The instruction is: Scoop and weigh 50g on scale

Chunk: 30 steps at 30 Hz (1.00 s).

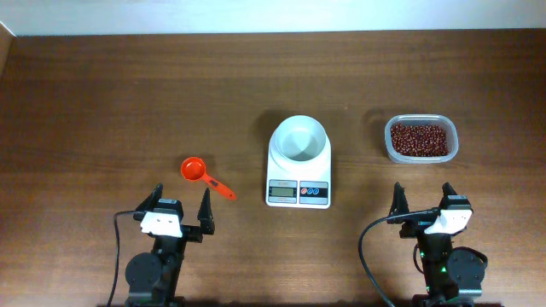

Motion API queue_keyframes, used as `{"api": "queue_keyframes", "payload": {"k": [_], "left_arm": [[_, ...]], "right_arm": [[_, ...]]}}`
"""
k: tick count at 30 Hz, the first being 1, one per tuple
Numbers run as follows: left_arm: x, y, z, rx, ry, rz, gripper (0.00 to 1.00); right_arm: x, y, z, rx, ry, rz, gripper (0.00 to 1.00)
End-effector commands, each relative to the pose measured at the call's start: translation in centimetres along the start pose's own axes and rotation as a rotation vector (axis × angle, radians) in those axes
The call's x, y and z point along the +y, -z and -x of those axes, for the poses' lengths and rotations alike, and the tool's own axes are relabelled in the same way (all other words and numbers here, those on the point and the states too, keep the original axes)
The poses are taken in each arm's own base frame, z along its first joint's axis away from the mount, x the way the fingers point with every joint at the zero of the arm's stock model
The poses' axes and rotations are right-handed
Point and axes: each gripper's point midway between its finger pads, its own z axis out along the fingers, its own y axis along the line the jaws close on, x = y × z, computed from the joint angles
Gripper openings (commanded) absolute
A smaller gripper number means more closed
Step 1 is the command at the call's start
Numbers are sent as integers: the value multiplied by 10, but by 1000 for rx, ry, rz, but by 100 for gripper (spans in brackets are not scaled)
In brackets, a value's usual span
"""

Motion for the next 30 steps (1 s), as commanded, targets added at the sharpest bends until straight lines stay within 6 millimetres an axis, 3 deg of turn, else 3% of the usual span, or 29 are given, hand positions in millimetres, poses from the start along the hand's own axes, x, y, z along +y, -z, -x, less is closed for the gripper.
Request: {"api": "queue_keyframes", "payload": {"k": [1,24,27,30], "left_arm": [[0,0,0,0,-5,3,99],[0,0,0,0,-5,3,99],[17,1,-1,2,-5,101,99],[17,1,-2,4,-5,100,99]], "right_arm": [[-2,-1,-4,8,0,-7,99],[-2,-1,-4,8,0,-7,99],[-2,-1,-4,8,0,-7,99],[-2,-1,-4,8,0,-7,99]]}}
